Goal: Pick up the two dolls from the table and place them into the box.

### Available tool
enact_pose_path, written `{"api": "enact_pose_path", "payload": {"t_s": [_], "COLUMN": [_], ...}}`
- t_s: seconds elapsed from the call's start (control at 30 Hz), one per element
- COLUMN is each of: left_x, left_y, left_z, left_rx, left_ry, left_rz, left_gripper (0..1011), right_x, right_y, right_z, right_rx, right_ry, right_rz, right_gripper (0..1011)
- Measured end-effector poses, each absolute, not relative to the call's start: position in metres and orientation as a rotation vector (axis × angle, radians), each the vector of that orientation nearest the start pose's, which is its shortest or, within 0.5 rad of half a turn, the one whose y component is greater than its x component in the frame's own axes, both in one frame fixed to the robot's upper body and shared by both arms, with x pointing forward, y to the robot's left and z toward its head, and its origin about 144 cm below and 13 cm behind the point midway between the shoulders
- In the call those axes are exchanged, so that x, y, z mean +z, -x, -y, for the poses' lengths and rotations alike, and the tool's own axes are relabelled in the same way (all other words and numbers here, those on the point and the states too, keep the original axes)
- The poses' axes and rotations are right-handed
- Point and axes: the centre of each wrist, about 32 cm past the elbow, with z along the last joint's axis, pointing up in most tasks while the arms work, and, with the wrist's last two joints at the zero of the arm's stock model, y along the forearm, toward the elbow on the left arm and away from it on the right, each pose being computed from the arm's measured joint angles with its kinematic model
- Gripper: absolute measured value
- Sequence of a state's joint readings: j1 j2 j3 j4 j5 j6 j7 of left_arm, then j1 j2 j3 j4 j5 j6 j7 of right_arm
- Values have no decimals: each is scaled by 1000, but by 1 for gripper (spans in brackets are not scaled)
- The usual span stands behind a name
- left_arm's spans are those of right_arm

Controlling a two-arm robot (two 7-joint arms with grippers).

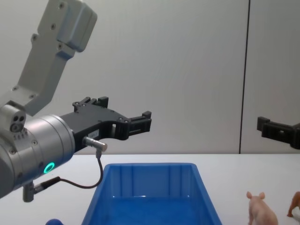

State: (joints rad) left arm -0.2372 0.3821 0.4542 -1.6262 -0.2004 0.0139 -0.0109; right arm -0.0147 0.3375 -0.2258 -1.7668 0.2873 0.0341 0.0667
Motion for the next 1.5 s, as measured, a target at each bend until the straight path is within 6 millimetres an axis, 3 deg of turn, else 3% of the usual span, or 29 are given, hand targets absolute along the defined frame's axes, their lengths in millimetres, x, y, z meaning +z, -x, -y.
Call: {"api": "enact_pose_path", "payload": {"t_s": [1.5], "left_x": [1204], "left_y": [-492], "left_z": [-198], "left_rx": [1124], "left_ry": [-61], "left_rz": [268], "left_gripper": [1002], "right_x": [1189], "right_y": [-443], "right_z": [237], "right_rx": [-1230], "right_ry": [-26], "right_rz": [74], "right_gripper": [1001]}}
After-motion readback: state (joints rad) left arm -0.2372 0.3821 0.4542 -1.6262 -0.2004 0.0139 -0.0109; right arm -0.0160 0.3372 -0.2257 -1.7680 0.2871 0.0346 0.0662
